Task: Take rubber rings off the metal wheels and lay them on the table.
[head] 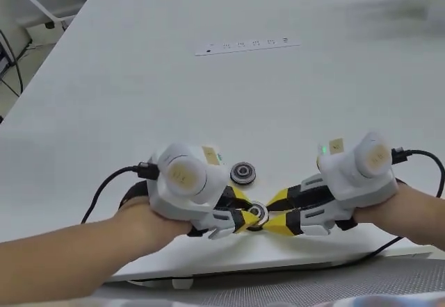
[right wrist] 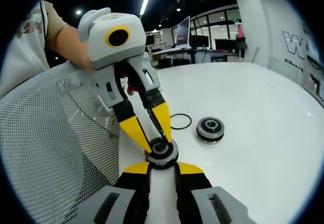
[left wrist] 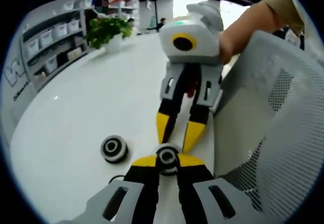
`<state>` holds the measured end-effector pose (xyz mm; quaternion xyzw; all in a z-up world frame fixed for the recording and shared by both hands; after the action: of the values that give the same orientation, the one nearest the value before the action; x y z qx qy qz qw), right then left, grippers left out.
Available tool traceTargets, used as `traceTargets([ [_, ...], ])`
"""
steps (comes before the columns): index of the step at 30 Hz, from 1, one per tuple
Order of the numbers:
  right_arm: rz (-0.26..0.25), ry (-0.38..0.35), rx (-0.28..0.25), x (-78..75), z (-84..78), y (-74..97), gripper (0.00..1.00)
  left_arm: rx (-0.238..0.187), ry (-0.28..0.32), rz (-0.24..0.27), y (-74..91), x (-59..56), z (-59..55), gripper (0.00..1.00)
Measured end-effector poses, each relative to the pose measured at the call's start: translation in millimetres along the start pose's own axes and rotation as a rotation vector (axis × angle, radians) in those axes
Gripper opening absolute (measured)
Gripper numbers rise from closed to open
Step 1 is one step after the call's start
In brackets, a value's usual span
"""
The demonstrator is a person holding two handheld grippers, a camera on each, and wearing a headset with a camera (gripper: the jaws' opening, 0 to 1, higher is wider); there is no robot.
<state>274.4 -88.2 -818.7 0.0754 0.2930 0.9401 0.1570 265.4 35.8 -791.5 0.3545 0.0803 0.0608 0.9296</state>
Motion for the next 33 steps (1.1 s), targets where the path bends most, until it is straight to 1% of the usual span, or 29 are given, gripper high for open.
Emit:
traceTargets([
  [2, -0.007, -0.004, 0.008, -0.5, -1.4, 1.2, 0.13, -0.002, 0.001, 0.001, 0.2, 0.0, -0.2, 0.14],
  [3, -0.002, -0.002, 0.004, -0.7, -1.1, 0.9, 0.12, -0.003, 0.002, 0.0, -0.1, 0.5, -0.3, 0.14],
  [4, -0.003, -0.024, 0.005, -1.1, -1.8, 0.7, 0.11, -0.004, 0.002, 0.0, 0.0, 0.4, -0.4, 0.14],
  [6, -0.003, -0.046, 0.003, -1.5, -2.4, 1.3, 0.1, -0.007, 0.003, 0.0, -0.2, 0.6, -0.8, 0.13],
  [14, -0.007, -0.084, 0.015, -1.2, -2.9, 1.4, 0.07, -0.011, 0.008, 0.002, -0.6, 0.8, -1.3, 0.13],
  [17, -0.012, -0.107, 0.026, -3.0, -3.0, 1.4, 0.02, -0.011, 0.01, 0.005, -0.4, 0.5, -1.5, 0.13],
  [19, -0.019, -0.148, 0.024, -3.9, -4.3, 1.7, 0.0, -0.011, 0.01, 0.006, -0.5, 0.4, -1.4, 0.13],
  [21, -0.022, -0.169, 0.023, -4.4, -4.5, 1.7, 0.0, -0.01, 0.009, 0.008, -0.6, 0.2, -1.2, 0.13],
  [24, -0.024, -0.253, 0.022, -5.4, -5.5, 1.8, 0.0, -0.003, 0.004, 0.012, -0.5, 0.2, -1.2, 0.13],
  [25, -0.023, -0.294, 0.02, -5.2, -5.9, 2.0, 0.0, -0.002, 0.003, 0.013, -0.5, 0.1, -1.1, 0.13],
  [26, -0.019, -0.344, -0.005, -6.4, -4.9, 2.5, 0.0, -0.001, 0.002, 0.015, -0.5, 0.2, -1.1, 0.13],
  [27, -0.028, -0.361, -0.005, -8.4, -6.4, 3.7, 0.0, -0.001, 0.003, 0.016, -0.5, 0.2, -1.1, 0.13],
  [28, -0.024, -0.411, -0.016, -9.5, -7.2, 5.1, 0.0, 0.0, 0.0, 0.018, -0.5, 0.1, -1.0, 0.13],
  [29, -0.026, -0.424, -0.03, -10.7, -6.6, 5.3, 0.0, 0.001, 0.0, 0.018, -0.6, 0.0, -1.0, 0.13],
  [30, -0.035, -0.472, -0.063, -13.5, -5.2, 7.1, 0.0, 0.001, 0.0, 0.019, -0.6, -0.1, -0.9, 0.13],
  [31, -0.026, -0.505, -0.058, -13.1, -5.5, 8.7, 0.0, 0.002, -0.001, 0.019, -0.6, 0.2, -1.0, 0.13],
  [33, -0.023, -0.497, -0.057, -10.8, -5.7, 8.7, 0.0, 0.003, -0.001, 0.02, -0.8, 0.2, -0.9, 0.12],
])
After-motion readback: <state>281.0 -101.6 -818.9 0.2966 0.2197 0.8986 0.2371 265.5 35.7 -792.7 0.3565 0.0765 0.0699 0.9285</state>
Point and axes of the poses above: the centre of the closed fingertips' face, and the gripper's own axes: y roughly backward along the fingers, x roughly to its left, z roughly out of its top, the point moved 8 cm from there along y, roughly backward along the fingers, and after that the axes turned 11 degrees about -z, right-handed, at the moved point
